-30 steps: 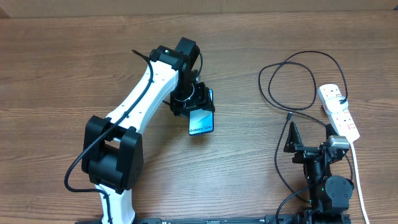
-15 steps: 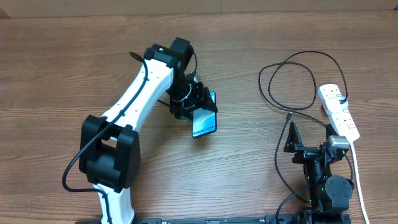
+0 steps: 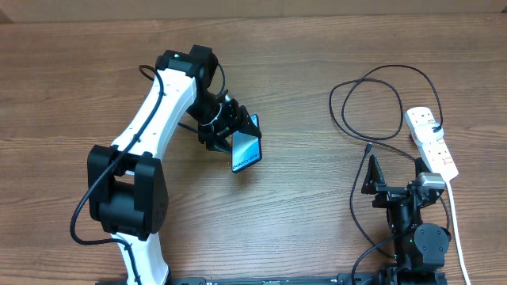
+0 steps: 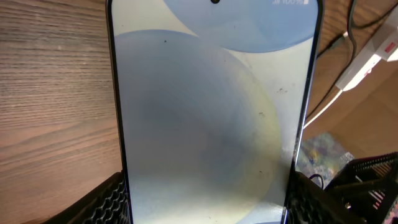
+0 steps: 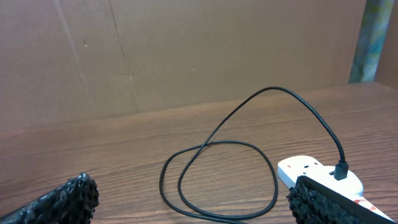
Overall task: Plug charger to phone and switch on socket
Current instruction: 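Lift the phone with the left gripper and tilt it upright, then move the right gripper toward the phone held by the left gripper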
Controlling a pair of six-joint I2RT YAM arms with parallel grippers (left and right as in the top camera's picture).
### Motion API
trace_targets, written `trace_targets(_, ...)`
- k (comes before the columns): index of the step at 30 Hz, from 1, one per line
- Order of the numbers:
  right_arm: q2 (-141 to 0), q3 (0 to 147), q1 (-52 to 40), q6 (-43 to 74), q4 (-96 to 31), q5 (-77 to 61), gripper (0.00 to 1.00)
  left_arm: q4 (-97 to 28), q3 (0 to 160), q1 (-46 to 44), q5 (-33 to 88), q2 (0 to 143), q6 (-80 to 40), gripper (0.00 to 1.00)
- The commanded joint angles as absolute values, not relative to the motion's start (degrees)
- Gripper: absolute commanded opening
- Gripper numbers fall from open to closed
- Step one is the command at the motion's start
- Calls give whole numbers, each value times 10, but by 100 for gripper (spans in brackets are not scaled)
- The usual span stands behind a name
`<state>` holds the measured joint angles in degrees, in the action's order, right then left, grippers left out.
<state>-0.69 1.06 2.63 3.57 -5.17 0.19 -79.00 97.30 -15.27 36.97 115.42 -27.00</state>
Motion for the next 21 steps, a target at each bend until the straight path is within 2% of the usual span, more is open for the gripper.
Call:
trace_targets(1,-4,4,30,33,-48,-1,100,-796,992,-153,412,1157,-252,48)
trace_targets(18,-4,4,29,34,-46,-3,100,-795,992,-153,415,1157,-237,47)
trace_targets(21,-4,4,29,35,-44,-44,100,-790,992,-153,414,1157,-237,47)
